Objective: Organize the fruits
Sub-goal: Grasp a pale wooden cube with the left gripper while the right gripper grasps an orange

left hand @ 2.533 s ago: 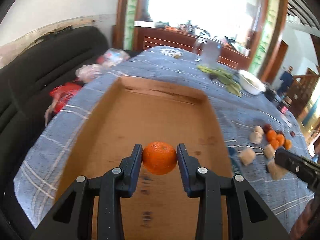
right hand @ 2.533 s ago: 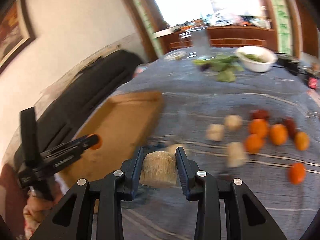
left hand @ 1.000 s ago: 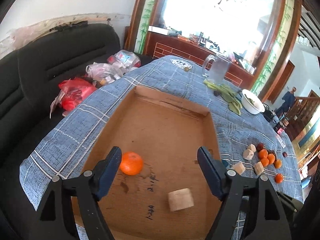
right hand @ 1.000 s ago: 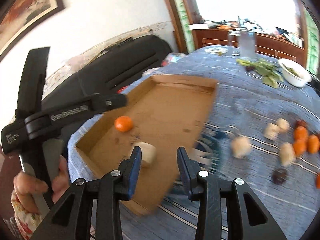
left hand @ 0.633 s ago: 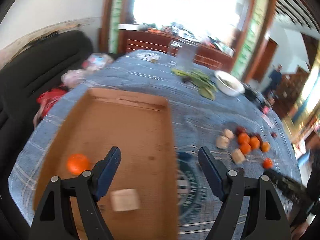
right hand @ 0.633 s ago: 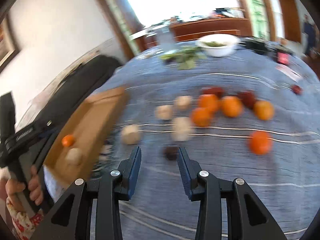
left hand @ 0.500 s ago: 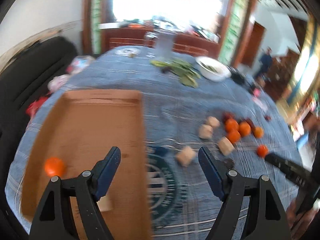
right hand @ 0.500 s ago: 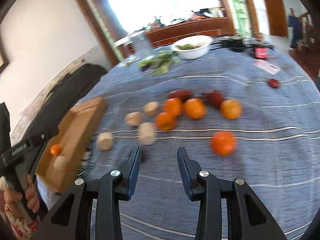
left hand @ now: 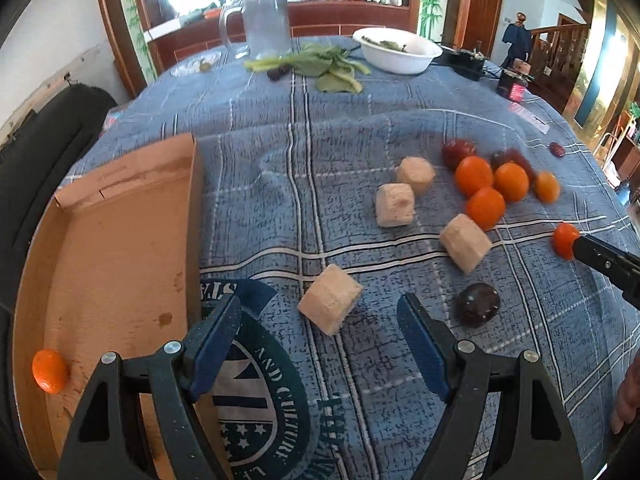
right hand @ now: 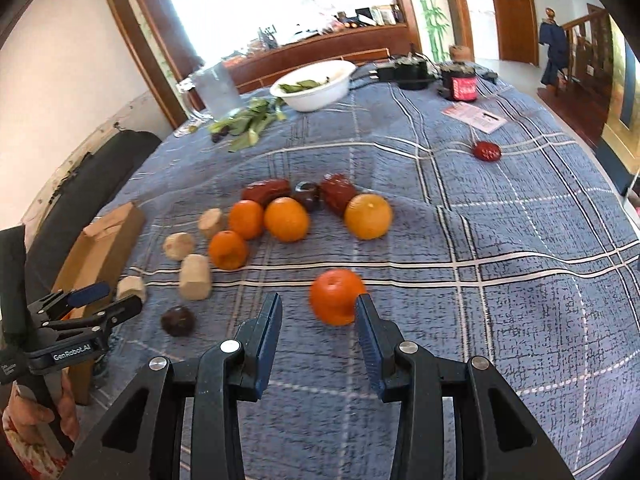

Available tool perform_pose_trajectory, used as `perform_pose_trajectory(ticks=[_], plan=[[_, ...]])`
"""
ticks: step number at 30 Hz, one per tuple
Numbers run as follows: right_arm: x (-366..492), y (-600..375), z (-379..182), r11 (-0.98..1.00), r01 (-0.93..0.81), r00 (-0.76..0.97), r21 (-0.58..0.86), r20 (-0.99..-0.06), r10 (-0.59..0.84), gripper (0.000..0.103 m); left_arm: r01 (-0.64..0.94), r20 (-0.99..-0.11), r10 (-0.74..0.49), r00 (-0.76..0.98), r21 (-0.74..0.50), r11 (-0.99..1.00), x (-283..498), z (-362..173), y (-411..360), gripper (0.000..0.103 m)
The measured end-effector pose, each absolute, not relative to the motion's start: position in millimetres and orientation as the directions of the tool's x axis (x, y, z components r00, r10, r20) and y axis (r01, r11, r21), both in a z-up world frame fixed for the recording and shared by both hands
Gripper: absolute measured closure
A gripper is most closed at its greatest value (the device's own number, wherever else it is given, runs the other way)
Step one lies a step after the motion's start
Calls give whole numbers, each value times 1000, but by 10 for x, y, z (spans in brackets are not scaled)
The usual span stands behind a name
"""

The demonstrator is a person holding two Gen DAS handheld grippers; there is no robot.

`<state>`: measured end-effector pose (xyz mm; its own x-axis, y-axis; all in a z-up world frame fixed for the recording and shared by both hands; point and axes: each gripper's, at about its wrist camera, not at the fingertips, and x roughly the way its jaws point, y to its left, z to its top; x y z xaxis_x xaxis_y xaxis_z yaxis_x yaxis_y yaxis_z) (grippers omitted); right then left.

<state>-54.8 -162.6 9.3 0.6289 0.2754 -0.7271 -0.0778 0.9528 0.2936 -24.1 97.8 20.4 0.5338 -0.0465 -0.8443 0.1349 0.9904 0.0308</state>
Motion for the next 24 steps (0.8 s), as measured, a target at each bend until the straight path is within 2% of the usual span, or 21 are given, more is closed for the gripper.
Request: perform_pose_trajectory(ticks=[8,15,16,17,18,19,24], plan=[[-373,-1615,16,963,-62,615,261,-750,243,56,148,-872,-29,489,50,988,-174,112,907,24],[-303,-1565,-45,969,-56,601,239,-767,224,56,125,-872,-19,489,49,991,-178,89,893,24],[-303,-1562,-45,971,-57,602,233,-767,219,57,121,-869,-18,495,48,991,-185,98,894,31],[-305,-1557,-44,973,-58,605,225,-767,214,58,117,-863,-18,505,48,992,-199,113,900,51],[-310,-1551,-43,975,-58,606,216,-768,206,66,113,-860,-14,510,50,992,-212,124,905,62],[-317,-1544,-41,976,-62,607,208,-768,203,66,112,-860,-18,509,45,993,-214,128,912,71],[-378,-1527,13,979,-70,628,191,-755,192,67,90,-837,-58,544,-10,996,-299,237,1001,71]])
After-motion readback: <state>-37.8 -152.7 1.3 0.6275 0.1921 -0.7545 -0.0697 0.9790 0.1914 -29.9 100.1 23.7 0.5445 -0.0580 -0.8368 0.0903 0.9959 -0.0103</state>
